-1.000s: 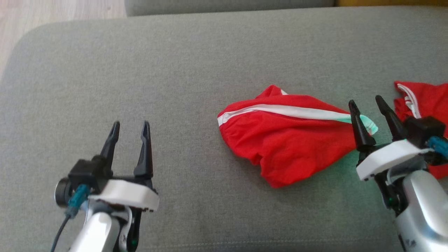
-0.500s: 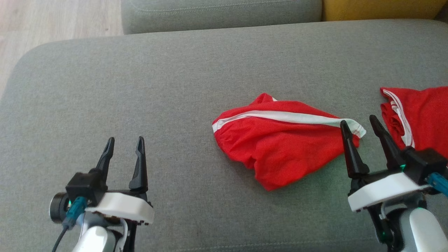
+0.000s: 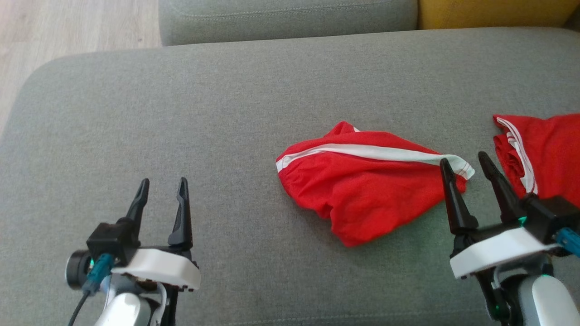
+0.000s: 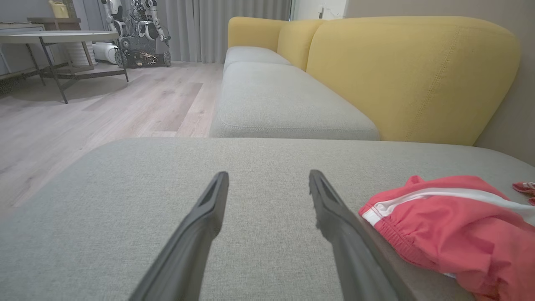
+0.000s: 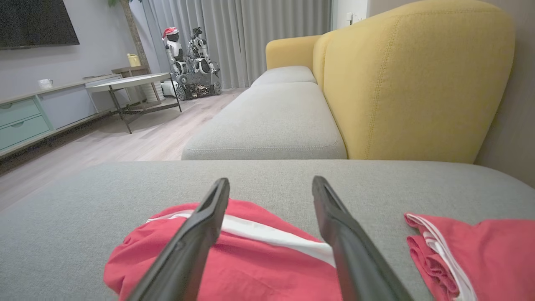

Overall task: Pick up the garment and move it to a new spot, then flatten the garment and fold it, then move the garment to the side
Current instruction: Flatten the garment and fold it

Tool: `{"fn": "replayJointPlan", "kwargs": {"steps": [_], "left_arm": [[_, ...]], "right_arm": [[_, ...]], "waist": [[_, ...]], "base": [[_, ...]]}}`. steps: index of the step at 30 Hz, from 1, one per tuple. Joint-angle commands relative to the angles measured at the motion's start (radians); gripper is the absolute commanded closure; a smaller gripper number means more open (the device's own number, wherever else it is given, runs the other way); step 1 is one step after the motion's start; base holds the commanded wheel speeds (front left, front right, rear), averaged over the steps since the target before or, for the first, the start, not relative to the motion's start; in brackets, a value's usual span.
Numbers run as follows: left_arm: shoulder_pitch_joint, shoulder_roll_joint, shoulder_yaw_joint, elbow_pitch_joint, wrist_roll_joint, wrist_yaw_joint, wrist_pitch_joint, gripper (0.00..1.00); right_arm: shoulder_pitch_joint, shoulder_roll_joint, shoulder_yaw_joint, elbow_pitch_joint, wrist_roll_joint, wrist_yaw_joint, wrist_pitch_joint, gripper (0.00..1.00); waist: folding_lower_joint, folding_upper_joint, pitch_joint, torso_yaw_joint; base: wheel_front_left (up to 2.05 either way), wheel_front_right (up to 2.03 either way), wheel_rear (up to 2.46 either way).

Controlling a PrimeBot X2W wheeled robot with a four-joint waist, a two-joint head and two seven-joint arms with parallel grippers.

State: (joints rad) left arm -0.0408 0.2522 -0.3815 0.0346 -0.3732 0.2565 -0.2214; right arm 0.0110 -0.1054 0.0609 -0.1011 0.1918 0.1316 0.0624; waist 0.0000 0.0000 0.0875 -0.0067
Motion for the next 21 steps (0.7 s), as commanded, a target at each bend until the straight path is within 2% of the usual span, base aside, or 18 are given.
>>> {"fn": "replayJointPlan", "kwargs": {"steps": [1,6,10,15,21], "left_arm": [[-0.035,0.016,0.029,-0.029,-0.012,0.0,0.004,0.0],[-0.119,-0.014,-0.014,0.003,-0.033,-0.054,0.035,0.0],[-0.237,-0.066,-0.062,0.09,-0.062,-0.114,0.095,0.0],[-0.373,-0.142,-0.101,0.283,-0.126,-0.19,0.17,0.0],[-0.487,-0.187,-0.13,0.539,-0.198,-0.254,0.219,0.0]], "right_arm": [[-0.018,0.001,0.017,-0.04,-0.007,-0.001,0.006,0.0],[-0.024,0.004,0.014,-0.042,-0.004,-0.001,0.01,0.0],[-0.04,0.003,0.018,-0.042,-0.002,-0.001,0.014,0.0],[-0.057,0.004,0.029,-0.034,0.002,-0.001,0.015,0.0],[-0.066,0.005,0.042,-0.016,0.011,-0.001,0.017,0.0]], "waist": [[0.0,0.0,0.003,0.001],[0.0,0.0,0.026,0.002],[0.0,0.0,0.052,-0.006],[0.0,0.0,0.074,-0.029],[0.0,0.0,0.09,-0.063]], "base": [[0.0,0.0,0.0],[0.0,0.0,0.0],[0.0,0.0,0.0],[0.0,0.0,0.0],[0.0,0.0,0.0]]}}
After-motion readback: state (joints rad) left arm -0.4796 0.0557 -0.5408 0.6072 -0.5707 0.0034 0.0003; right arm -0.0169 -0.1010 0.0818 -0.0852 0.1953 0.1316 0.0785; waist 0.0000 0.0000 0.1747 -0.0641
